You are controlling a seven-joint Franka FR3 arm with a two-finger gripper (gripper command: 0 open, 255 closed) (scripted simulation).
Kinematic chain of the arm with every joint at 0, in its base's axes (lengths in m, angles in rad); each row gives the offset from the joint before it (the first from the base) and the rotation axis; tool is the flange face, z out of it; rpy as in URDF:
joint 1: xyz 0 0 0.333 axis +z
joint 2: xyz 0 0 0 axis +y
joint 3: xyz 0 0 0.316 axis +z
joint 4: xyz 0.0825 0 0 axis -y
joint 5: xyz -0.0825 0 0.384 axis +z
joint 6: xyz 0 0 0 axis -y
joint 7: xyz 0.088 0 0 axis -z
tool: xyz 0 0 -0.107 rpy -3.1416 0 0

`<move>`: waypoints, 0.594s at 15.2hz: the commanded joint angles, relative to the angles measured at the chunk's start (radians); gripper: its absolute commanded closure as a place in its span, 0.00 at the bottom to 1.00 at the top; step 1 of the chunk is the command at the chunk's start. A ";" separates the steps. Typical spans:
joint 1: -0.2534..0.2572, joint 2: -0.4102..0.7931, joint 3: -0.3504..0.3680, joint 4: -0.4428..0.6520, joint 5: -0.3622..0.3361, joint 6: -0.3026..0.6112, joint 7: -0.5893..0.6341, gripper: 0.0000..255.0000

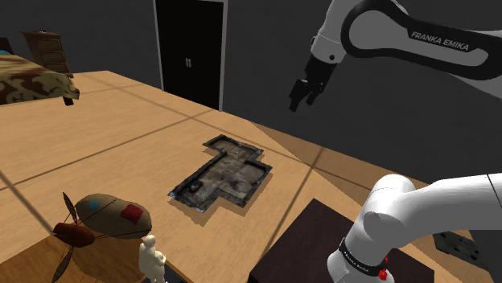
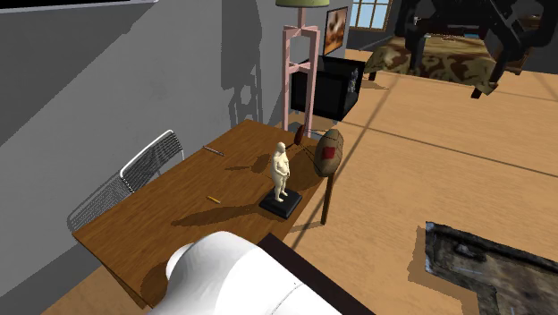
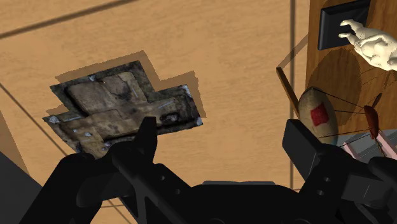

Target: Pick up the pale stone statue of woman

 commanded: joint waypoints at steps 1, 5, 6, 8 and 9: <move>0.000 0.000 0.000 0.000 0.000 0.000 0.000 0.00; 0.028 -0.002 0.036 -0.112 0.032 0.121 0.033 0.00; 0.035 0.000 0.046 -0.137 0.040 0.153 0.041 0.00; 0.050 0.010 0.066 -0.185 0.056 0.217 0.057 0.00; 0.058 0.017 0.076 -0.207 0.063 0.249 0.065 0.00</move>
